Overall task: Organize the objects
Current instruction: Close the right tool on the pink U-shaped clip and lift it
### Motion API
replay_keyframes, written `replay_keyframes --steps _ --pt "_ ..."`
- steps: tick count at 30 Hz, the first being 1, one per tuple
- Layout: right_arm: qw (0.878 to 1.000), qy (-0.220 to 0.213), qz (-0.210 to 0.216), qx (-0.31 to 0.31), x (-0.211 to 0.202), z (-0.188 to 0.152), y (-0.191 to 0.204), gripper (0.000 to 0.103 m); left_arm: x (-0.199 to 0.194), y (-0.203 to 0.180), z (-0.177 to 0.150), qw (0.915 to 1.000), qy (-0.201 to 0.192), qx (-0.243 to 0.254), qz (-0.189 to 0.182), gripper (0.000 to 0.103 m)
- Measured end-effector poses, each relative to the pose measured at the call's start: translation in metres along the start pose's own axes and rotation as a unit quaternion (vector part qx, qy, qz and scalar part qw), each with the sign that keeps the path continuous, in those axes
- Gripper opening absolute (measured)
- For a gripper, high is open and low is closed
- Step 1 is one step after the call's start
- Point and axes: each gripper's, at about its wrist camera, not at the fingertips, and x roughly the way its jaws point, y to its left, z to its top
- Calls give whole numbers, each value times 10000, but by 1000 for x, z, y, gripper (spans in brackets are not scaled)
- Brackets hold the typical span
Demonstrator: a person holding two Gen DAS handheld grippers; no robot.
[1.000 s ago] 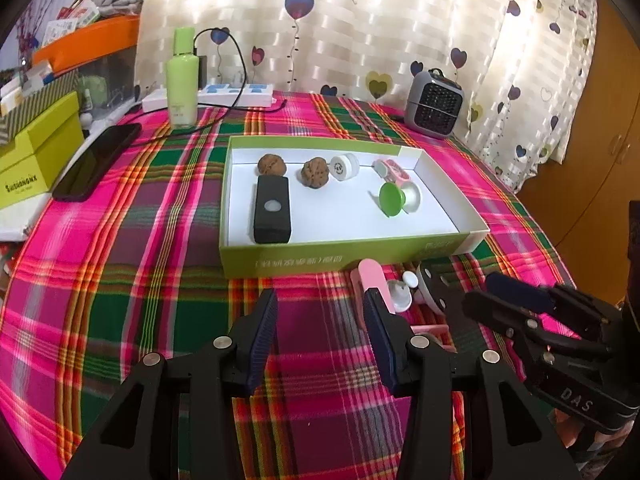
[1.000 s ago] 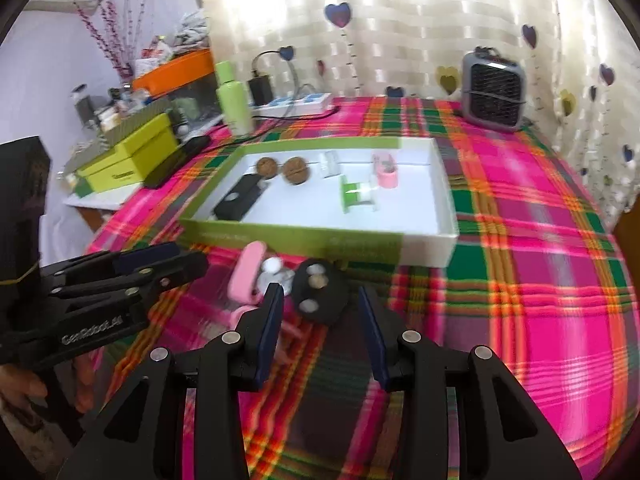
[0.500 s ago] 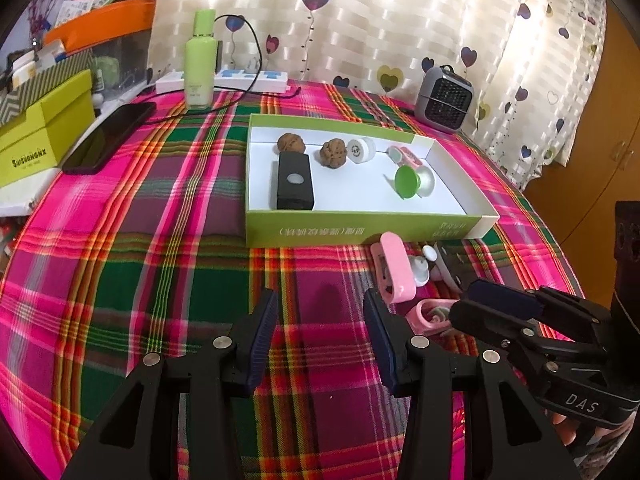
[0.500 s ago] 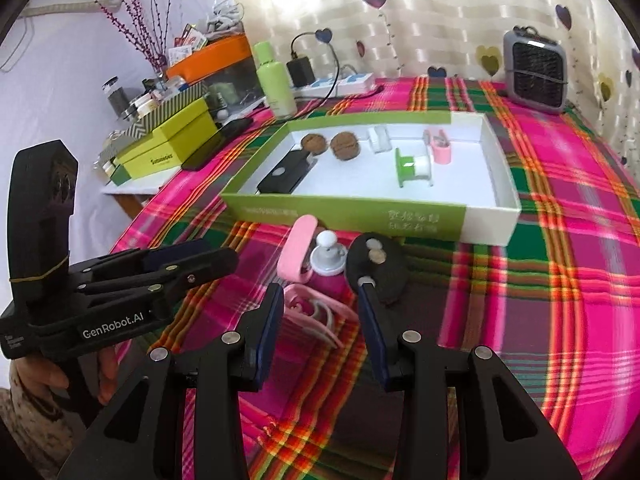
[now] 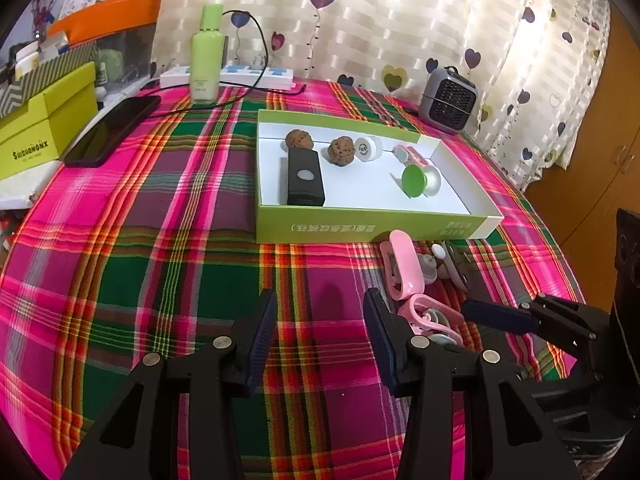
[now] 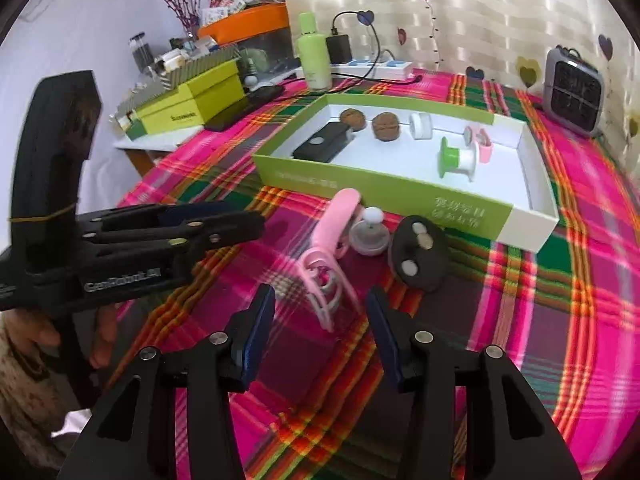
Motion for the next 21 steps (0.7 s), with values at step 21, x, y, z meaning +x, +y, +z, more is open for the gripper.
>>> replay_keyframes --steps 21 --pt "9985 134 -459 -270 15 7 4 25 10 2 0 9999 117 -24 -94 43"
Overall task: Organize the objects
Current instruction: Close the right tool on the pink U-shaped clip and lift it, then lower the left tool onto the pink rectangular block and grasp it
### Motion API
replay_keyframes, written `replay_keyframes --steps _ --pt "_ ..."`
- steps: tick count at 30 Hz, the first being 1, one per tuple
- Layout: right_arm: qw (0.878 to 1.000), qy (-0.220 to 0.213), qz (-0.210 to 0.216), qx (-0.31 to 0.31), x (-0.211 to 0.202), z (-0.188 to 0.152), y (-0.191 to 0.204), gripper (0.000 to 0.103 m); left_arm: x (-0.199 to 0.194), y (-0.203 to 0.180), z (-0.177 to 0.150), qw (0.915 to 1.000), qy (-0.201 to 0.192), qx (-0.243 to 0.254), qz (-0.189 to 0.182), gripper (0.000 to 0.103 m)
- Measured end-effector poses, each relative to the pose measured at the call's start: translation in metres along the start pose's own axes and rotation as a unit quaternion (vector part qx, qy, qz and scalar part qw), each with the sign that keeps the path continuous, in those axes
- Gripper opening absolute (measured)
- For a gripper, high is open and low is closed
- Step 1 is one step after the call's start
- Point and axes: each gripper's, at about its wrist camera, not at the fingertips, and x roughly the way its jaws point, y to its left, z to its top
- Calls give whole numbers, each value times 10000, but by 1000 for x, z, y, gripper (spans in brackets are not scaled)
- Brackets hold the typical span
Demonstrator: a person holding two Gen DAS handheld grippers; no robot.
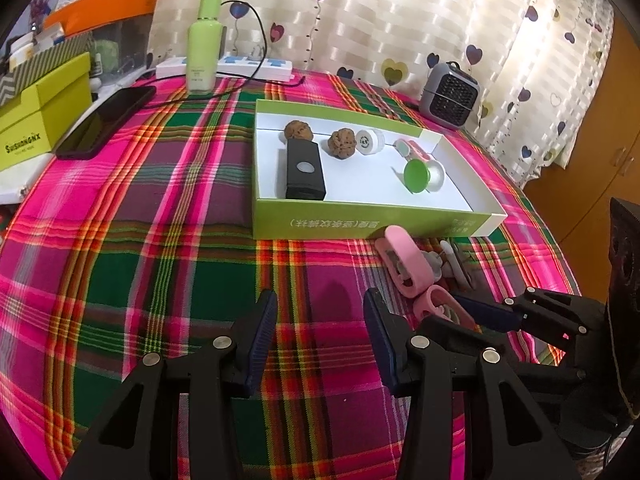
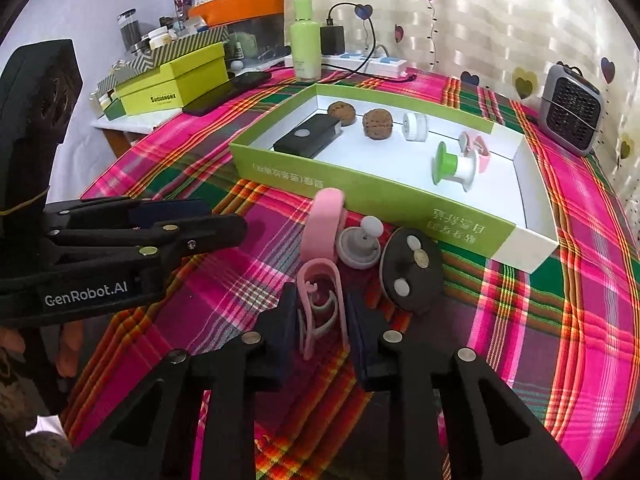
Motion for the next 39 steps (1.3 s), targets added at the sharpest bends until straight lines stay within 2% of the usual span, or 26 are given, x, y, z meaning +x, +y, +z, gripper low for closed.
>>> replay_keyframes --steps 7,13,15,19,32,39 --pt "10000 -54 13 34 -6 -5 -1 25 4 -7 4 10000 33 72 -38 43" --pt "9991 -35 -230 351 -12 -12 -17 24 7 -19 7 9996 64 182 -224 43" --pt "9987 -46 -227 447 -14 -14 -23 24 8 -25 8 9992 70 234 -316 49" --pt "9985 -82 -259 483 -18 -17 -26 24 10 -34 10 9986 66 335 -399 51" --pt "9980 -97 -218 582 -20 -19 -31 25 23 -51 16 9983 170 493 -273 51" --pt "9981 -74 -193 573 -19 -19 -31 25 26 -43 14 9987 201 453 -110 51"
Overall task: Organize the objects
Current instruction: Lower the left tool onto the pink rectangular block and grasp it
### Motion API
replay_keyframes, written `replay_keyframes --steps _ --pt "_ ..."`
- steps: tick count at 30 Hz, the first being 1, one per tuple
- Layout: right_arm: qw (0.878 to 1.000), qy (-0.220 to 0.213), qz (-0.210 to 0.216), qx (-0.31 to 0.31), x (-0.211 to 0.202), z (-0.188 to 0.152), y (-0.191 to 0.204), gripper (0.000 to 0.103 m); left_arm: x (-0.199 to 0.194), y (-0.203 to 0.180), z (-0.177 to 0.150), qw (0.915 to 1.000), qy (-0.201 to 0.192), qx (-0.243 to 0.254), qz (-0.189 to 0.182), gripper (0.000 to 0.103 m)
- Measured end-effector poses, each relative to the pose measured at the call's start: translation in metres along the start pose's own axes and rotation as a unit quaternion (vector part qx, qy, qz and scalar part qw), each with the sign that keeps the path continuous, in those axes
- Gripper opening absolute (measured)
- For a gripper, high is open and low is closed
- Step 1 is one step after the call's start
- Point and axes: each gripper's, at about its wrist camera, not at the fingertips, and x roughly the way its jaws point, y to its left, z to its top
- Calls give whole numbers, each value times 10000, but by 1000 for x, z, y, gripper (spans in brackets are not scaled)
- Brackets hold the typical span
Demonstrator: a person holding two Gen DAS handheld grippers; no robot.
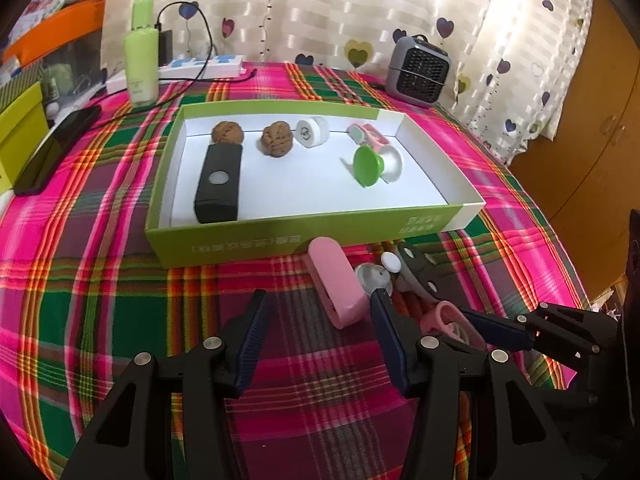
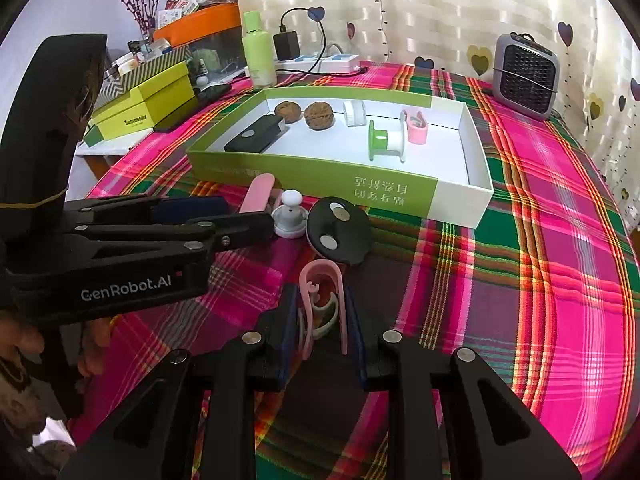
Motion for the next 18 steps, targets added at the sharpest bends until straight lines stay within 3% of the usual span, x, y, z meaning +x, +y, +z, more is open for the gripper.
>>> replay_keyframes --steps 8,18 --pt "10000 3 5 3 0 0 0 25 -2 11 0 9997 18 -2 252 51" --pt "10000 5 1 -1 0 0 0 24 5 2 6 9991 10 324 270 51"
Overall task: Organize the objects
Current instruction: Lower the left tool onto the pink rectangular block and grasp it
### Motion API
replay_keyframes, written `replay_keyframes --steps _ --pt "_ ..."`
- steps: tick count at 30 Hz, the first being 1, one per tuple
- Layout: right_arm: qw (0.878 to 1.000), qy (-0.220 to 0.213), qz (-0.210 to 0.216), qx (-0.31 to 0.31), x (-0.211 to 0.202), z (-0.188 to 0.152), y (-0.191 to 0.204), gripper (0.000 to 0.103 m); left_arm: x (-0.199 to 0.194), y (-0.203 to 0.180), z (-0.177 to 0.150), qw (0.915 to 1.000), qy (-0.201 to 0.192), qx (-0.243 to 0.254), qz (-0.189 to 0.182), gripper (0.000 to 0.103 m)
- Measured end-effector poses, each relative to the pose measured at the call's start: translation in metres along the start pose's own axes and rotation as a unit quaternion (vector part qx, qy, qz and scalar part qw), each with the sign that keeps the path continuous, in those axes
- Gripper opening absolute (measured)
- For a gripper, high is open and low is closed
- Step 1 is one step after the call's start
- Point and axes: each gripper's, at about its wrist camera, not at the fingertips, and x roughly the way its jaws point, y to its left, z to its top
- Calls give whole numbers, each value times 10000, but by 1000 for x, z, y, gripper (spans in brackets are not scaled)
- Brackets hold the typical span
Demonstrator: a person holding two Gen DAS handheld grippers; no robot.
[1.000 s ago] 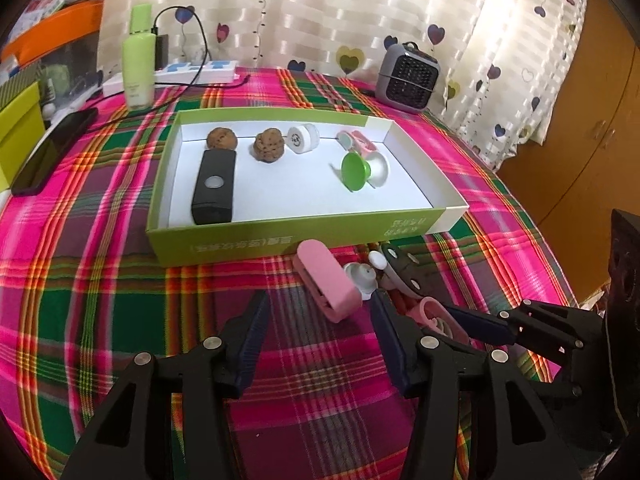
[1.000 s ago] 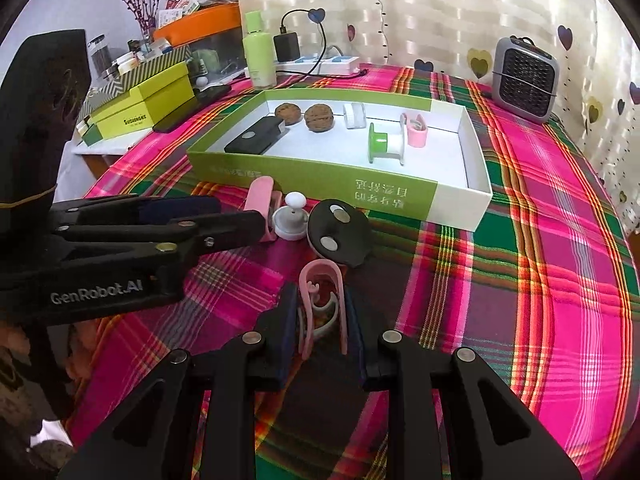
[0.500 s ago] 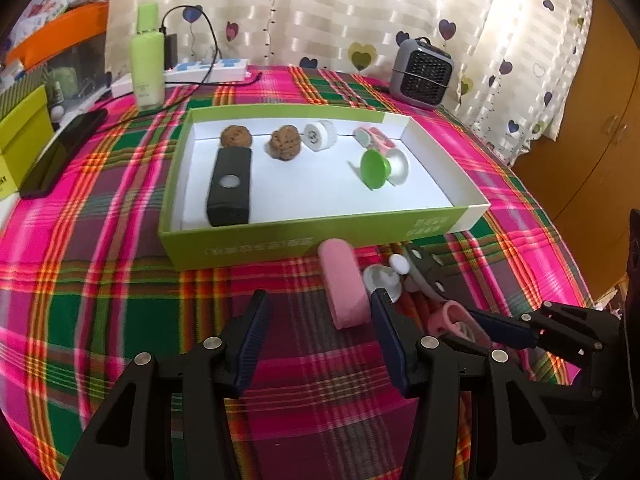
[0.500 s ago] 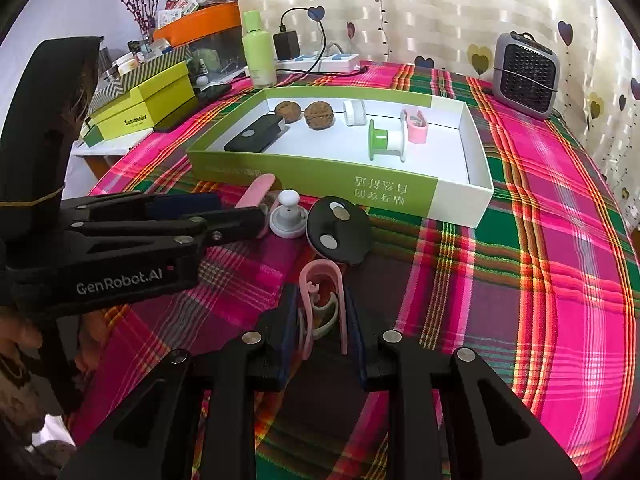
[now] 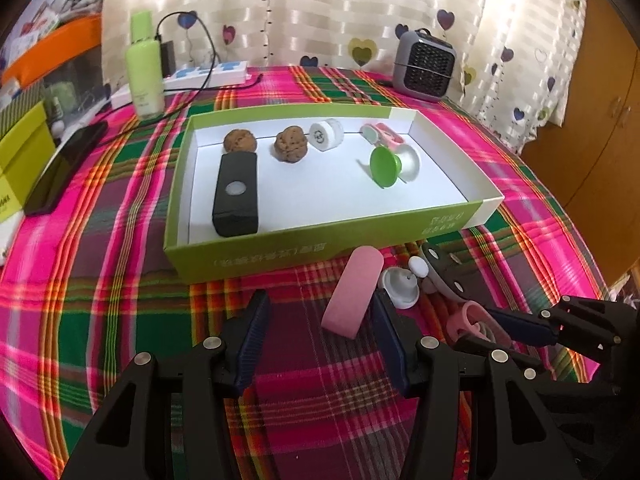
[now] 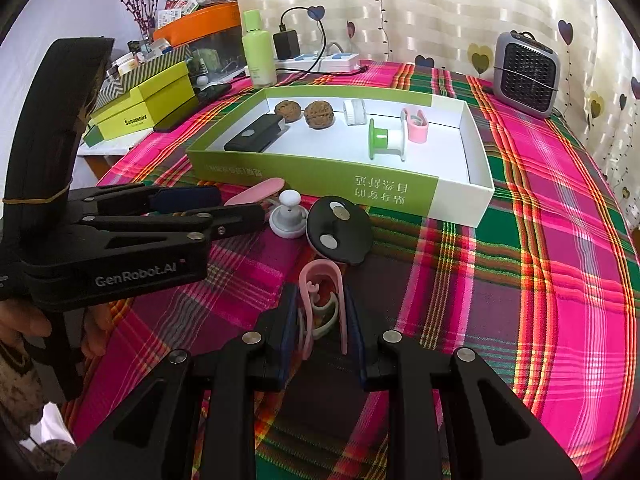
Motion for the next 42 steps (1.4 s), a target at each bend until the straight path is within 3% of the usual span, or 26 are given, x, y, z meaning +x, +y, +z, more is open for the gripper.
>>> replay_keyframes --steps 14,23,34,42 --pt "10000 1 -1 -2 0 0 0 25 6 -2 5 9998 -84 144 143 50" --pt "10000 3 -3 -5 -1 0 0 25 6 3 6 9998 -111 20 168 36" --pt "10000 4 -5 -10 0 -1 0 25 5 4 6 9998 -116 -6 135 33" --pt "10000 6 -9 -13 0 -1 0 25 0 2 -1 9999 -102 -2 59 23"
